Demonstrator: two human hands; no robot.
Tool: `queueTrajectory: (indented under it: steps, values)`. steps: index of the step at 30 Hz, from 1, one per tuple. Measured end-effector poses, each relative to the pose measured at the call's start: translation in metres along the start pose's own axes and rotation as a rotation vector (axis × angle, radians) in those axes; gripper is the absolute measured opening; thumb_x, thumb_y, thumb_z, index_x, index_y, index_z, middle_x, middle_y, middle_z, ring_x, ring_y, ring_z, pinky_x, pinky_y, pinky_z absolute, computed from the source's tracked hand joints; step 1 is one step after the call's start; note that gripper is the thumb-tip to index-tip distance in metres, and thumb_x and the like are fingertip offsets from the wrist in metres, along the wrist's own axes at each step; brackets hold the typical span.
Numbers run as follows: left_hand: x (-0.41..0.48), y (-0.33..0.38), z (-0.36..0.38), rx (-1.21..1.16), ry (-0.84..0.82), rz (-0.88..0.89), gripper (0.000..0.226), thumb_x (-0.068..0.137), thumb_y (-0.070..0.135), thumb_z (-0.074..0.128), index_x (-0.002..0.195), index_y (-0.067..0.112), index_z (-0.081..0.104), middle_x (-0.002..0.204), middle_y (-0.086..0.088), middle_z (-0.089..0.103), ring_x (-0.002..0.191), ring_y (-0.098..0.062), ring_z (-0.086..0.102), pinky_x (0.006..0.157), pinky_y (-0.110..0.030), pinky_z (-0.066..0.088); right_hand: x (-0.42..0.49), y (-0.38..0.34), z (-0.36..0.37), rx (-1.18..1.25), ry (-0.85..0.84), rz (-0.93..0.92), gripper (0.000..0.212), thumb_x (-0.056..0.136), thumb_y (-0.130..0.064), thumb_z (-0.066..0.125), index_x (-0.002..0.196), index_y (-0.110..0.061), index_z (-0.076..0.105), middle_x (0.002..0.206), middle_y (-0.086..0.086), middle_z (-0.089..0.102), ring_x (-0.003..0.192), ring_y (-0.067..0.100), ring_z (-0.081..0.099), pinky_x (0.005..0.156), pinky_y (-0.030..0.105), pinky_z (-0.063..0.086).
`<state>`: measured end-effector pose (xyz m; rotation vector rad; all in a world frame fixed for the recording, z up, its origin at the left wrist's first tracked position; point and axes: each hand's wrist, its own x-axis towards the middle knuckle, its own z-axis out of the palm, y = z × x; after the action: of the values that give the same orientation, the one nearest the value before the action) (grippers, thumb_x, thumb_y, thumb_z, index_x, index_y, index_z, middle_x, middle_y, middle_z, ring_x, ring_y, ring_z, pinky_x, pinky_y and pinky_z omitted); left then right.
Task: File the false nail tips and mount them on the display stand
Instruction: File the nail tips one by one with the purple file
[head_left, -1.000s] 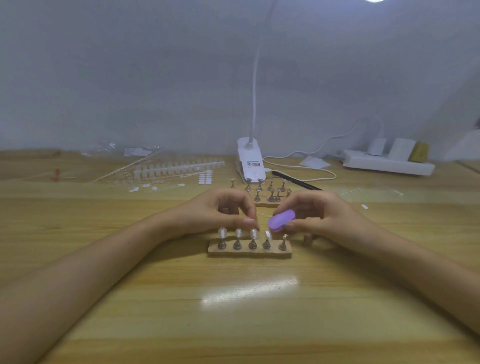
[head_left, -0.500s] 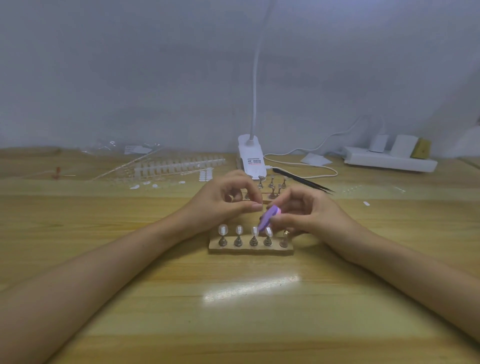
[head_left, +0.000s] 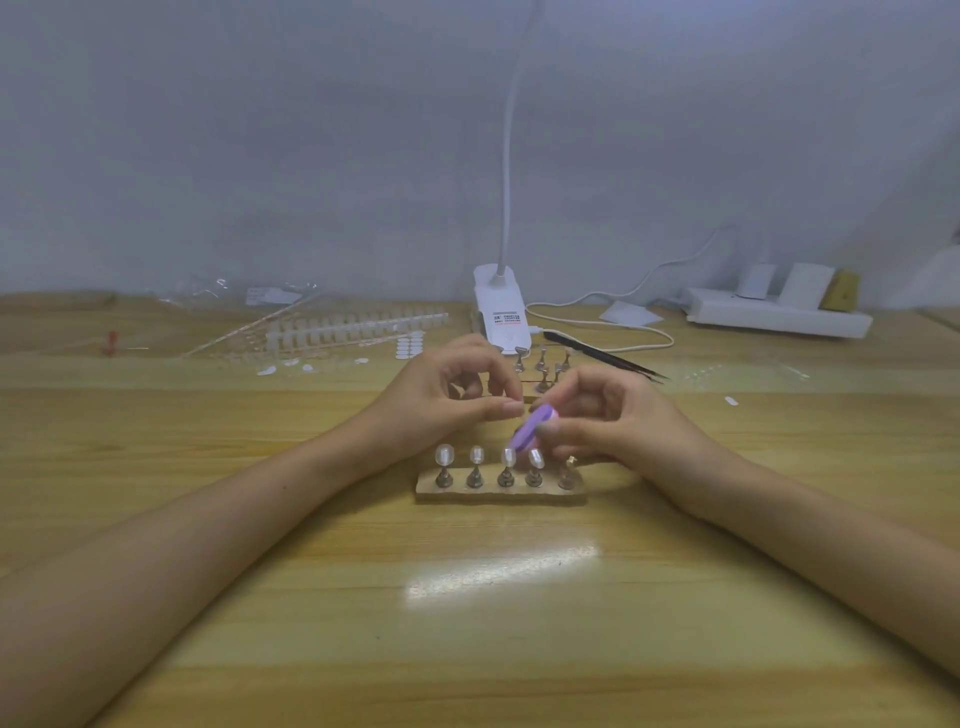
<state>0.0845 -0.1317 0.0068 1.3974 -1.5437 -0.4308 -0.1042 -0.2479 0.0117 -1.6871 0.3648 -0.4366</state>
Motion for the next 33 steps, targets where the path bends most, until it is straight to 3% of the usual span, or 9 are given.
queueTrajectory:
  steps: [3, 7, 10, 14, 17, 25, 28, 30, 33]
  values:
    - [0.0, 0.0009, -0.0002, -0.006, 0.005, -0.011, 0.014, 0.081, 0.024, 0.076, 0.076, 0.035, 0.07, 0.095, -0.006, 0.059, 0.068, -0.007, 0.047, 0.064, -0.012, 0.04, 0.0013, 0.0003, -0.0023, 0.137, 0.111, -0.033, 0.03, 0.079, -0.014, 0.075, 0.101, 0.001, 0.06, 0.099, 0.018, 0.076, 0.09, 0.028, 0.075, 0.077, 0.029, 0.061]
    - [0.0, -0.0004, -0.0006, 0.006, 0.016, -0.016, 0.015, 0.082, 0.024, 0.077, 0.076, 0.036, 0.07, 0.093, 0.0, 0.058, 0.072, -0.009, 0.049, 0.065, -0.014, 0.042, 0.001, 0.0005, 0.0008, -0.017, 0.011, -0.003, 0.022, 0.083, -0.01, 0.076, 0.098, -0.003, 0.061, 0.095, 0.013, 0.077, 0.085, 0.021, 0.076, 0.068, 0.024, 0.058]
    - [-0.0006, -0.0003, -0.0007, 0.0, 0.019, -0.026, 0.011, 0.08, 0.03, 0.078, 0.076, 0.037, 0.07, 0.093, -0.001, 0.058, 0.072, -0.009, 0.049, 0.065, -0.014, 0.042, 0.0019, 0.0023, -0.0028, 0.122, 0.105, -0.043, 0.029, 0.08, -0.014, 0.074, 0.101, -0.001, 0.06, 0.099, 0.016, 0.076, 0.093, 0.03, 0.075, 0.077, 0.029, 0.061]
    - [-0.0004, -0.0002, 0.0009, 0.007, 0.013, -0.01, 0.011, 0.078, 0.031, 0.076, 0.074, 0.04, 0.069, 0.092, 0.0, 0.057, 0.07, -0.007, 0.048, 0.065, -0.013, 0.041, 0.0012, 0.0008, -0.001, -0.014, -0.003, -0.008, 0.027, 0.085, -0.011, 0.074, 0.103, 0.001, 0.057, 0.098, 0.013, 0.077, 0.09, 0.025, 0.075, 0.074, 0.027, 0.06]
    - [0.0004, -0.0002, 0.0005, 0.004, 0.032, -0.018, 0.009, 0.078, 0.032, 0.075, 0.075, 0.038, 0.069, 0.092, -0.002, 0.058, 0.072, -0.01, 0.049, 0.066, -0.014, 0.041, 0.0011, 0.0012, -0.0017, 0.048, 0.053, -0.033, 0.028, 0.083, -0.012, 0.073, 0.103, 0.001, 0.057, 0.099, 0.014, 0.076, 0.093, 0.028, 0.075, 0.079, 0.031, 0.061]
    - [0.0001, -0.0008, -0.0002, -0.004, 0.037, -0.013, 0.009, 0.079, 0.03, 0.078, 0.076, 0.033, 0.071, 0.092, -0.006, 0.058, 0.072, -0.01, 0.049, 0.066, -0.014, 0.041, 0.0012, 0.0013, -0.0019, 0.055, 0.07, -0.041, 0.019, 0.087, -0.007, 0.071, 0.101, -0.002, 0.058, 0.099, 0.013, 0.077, 0.092, 0.025, 0.075, 0.075, 0.028, 0.06]
    - [0.0002, -0.0016, 0.0005, 0.009, 0.04, -0.006, 0.005, 0.078, 0.029, 0.075, 0.076, 0.03, 0.071, 0.091, -0.008, 0.058, 0.072, -0.015, 0.05, 0.067, -0.016, 0.041, 0.0004, 0.0012, 0.0013, -0.047, -0.01, -0.029, 0.017, 0.086, -0.005, 0.072, 0.098, -0.006, 0.059, 0.095, 0.01, 0.077, 0.082, 0.019, 0.075, 0.068, 0.024, 0.058]
    - [0.0008, -0.0027, 0.0004, 0.027, 0.042, -0.008, 0.005, 0.078, 0.032, 0.075, 0.078, 0.029, 0.071, 0.091, -0.007, 0.059, 0.075, -0.024, 0.051, 0.072, -0.021, 0.044, 0.0005, 0.0013, 0.0005, 0.036, 0.058, -0.05, 0.022, 0.085, -0.009, 0.072, 0.1, -0.004, 0.056, 0.098, 0.013, 0.077, 0.088, 0.025, 0.075, 0.07, 0.027, 0.06]
    - [0.0001, -0.0036, 0.0, 0.034, 0.035, 0.001, 0.011, 0.076, 0.041, 0.076, 0.079, 0.031, 0.071, 0.09, -0.003, 0.058, 0.072, -0.015, 0.05, 0.073, -0.02, 0.044, 0.0002, 0.0006, -0.0017, 0.053, 0.097, -0.042, 0.025, 0.086, -0.005, 0.071, 0.102, 0.0, 0.052, 0.1, 0.016, 0.076, 0.093, 0.032, 0.074, 0.08, 0.037, 0.062]
